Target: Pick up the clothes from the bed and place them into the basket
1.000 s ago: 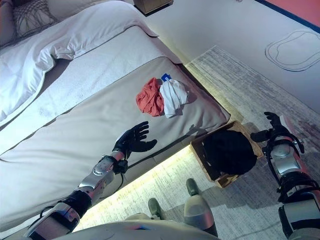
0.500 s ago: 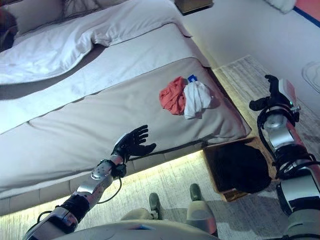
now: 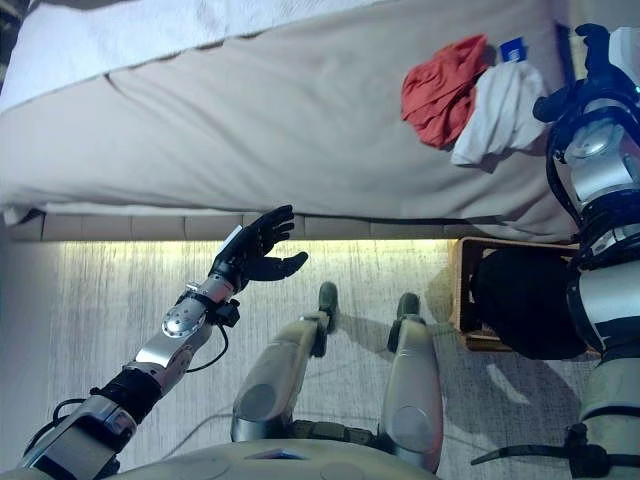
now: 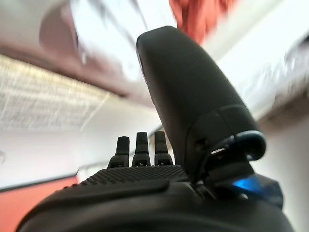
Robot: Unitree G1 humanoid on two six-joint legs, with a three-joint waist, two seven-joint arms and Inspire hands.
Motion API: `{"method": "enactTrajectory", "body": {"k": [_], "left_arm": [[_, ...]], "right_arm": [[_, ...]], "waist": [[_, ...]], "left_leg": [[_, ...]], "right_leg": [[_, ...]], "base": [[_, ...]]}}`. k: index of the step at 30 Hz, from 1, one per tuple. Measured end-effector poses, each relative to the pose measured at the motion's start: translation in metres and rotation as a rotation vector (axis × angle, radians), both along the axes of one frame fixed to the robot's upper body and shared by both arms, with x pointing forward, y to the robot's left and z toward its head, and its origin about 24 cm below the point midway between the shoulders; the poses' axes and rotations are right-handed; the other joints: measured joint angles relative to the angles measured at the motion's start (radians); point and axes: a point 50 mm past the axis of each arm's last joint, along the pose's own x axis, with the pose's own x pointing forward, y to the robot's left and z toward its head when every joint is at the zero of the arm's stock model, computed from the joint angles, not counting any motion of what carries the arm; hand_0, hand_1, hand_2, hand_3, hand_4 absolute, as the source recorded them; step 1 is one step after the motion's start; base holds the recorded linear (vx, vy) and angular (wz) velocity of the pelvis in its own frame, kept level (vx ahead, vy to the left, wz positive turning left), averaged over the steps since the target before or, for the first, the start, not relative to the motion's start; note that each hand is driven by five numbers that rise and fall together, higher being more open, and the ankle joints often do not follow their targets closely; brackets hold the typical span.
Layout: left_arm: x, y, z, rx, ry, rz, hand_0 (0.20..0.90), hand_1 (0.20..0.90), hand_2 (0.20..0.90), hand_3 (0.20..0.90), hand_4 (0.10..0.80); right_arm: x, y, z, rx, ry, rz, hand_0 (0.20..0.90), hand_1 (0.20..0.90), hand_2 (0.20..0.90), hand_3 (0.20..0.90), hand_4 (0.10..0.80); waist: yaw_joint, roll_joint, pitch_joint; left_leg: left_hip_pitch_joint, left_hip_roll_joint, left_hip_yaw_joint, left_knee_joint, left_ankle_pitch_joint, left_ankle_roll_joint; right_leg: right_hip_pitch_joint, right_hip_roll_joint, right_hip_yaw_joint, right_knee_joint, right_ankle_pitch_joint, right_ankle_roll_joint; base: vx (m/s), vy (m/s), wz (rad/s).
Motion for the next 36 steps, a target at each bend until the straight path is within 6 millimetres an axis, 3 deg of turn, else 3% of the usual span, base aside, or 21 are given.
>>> {"method": "enactTrajectory", "body": {"k": [9, 15, 17, 18, 19, 36], "left_arm": [[-0.005, -0.003, 0.025, -0.133, -0.090, 0.006, 0.900, 0.900, 0.900, 0.900, 0.800], [-0.008, -0.004, 0.032, -0.149, -0.115, 0.015, 0.900, 0.900, 0.900, 0.900, 0.800], [-0.010, -0.002, 0.030, -0.145, -0.108, 0.025, 0.900, 0.900, 0.900, 0.900, 0.800], [-0.012, -0.001, 0.030, -0.144, -0.108, 0.030, 0.900, 0.900, 0.900, 0.900, 0.800], [-0.013, 0.000, 0.030, -0.141, -0.107, 0.033, 0.900, 0.900, 0.900, 0.900, 0.800], [-0.021, 0.014, 0.023, -0.128, -0.078, 0.081, 0.900, 0.900, 0.900, 0.900, 0.800]], "right_arm": [[-0.005, -0.017, -0.007, 0.038, 0.066, -0.101, 0.900, 0.900, 0.900, 0.900, 0.800], [-0.008, -0.023, -0.007, 0.106, 0.088, -0.130, 0.900, 0.900, 0.900, 0.900, 0.800], [-0.007, -0.023, -0.007, 0.138, 0.093, -0.115, 0.759, 0.759, 0.759, 0.735, 0.635], [-0.006, -0.022, -0.005, 0.162, 0.089, -0.104, 0.328, 0.328, 0.328, 0.233, 0.133], [-0.006, -0.022, -0.003, 0.169, 0.082, -0.104, 0.300, 0.300, 0.300, 0.200, 0.100], [-0.009, -0.024, 0.011, 0.321, -0.097, -0.085, 0.300, 0.300, 0.300, 0.200, 0.100]], "waist": [[0.031, 0.009, 0.019], [0.042, 0.019, 0.024], [0.043, 0.019, 0.024], [0.045, 0.019, 0.024], [0.046, 0.019, 0.024], [0.074, 0.018, 0.024]], "left_leg": [[-0.229, -0.001, -0.050, 0.268, -0.081, -0.021], [-0.368, -0.001, -0.074, 0.362, -0.105, -0.024], [-0.399, -0.001, -0.083, 0.378, -0.105, -0.024], [-0.420, -0.001, -0.089, 0.391, -0.105, -0.024], [-0.432, -0.001, -0.094, 0.401, -0.105, -0.024], [-0.413, 0.001, -0.131, 0.429, -0.106, -0.025]], "right_leg": [[-0.194, -0.015, -0.020, 0.240, -0.095, -0.052], [-0.328, -0.013, -0.023, 0.335, -0.118, -0.056], [-0.356, -0.012, -0.028, 0.352, -0.118, -0.056], [-0.374, -0.012, -0.032, 0.366, -0.119, -0.058], [-0.384, -0.012, -0.036, 0.375, -0.121, -0.062], [-0.346, -0.003, -0.063, 0.391, -0.129, -0.075]], "base": [[0.004, -0.093, 0.14], [-0.011, -0.067, 0.06], [-0.034, -0.068, 0.06], [-0.029, -0.062, 0.08], [-0.026, -0.061, 0.08], [-0.004, -0.010, 0.02]]}}
